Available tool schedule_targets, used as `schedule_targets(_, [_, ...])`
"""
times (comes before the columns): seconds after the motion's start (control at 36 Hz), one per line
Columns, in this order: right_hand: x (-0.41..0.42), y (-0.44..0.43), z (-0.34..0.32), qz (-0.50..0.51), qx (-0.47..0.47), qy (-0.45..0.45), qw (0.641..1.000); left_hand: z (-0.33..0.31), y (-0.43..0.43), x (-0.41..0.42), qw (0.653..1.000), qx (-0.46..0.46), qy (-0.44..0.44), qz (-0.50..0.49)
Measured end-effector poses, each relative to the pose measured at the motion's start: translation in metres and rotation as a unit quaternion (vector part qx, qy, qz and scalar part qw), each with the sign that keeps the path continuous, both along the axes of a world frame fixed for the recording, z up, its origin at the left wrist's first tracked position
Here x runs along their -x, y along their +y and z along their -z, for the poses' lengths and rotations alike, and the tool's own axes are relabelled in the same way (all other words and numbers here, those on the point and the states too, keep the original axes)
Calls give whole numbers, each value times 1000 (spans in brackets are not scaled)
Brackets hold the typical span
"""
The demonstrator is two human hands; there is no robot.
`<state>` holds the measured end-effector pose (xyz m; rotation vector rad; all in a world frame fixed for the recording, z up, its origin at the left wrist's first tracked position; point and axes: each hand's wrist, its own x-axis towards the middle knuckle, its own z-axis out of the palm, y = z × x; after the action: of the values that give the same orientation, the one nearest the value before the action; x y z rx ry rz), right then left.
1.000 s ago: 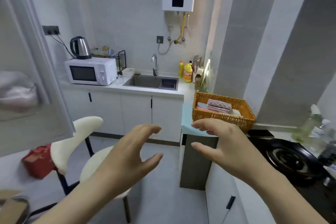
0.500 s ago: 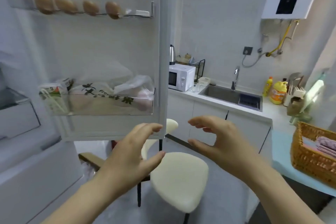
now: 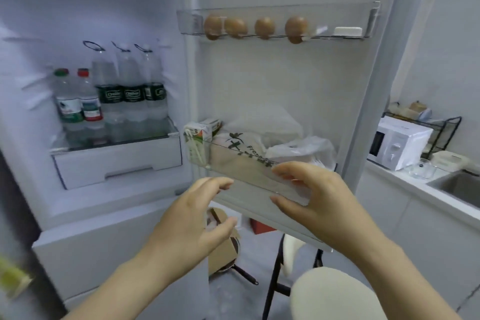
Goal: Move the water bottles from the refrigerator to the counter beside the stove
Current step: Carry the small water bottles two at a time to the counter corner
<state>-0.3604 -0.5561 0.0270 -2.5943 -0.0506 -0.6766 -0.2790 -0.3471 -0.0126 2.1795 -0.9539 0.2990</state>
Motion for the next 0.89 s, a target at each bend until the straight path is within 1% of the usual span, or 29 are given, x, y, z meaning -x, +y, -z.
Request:
schedule_targets(0.17, [-42, 12, 4, -78, -10, 2, 997, 1, 21, -3, 996, 14, 23, -90])
schedule_targets(0.42, [-103, 53, 8, -152, -18, 10, 988, 6, 66, -29, 986, 17, 46, -161])
schedule_targets(0.61, [-160, 99, 11, -171, -25, 6, 985, 7, 111, -75, 980, 29, 43, -193])
schedule_targets(0.89, [-248, 175, 5, -174, -36, 2, 984, -6, 186, -160, 977, 49, 31, -204])
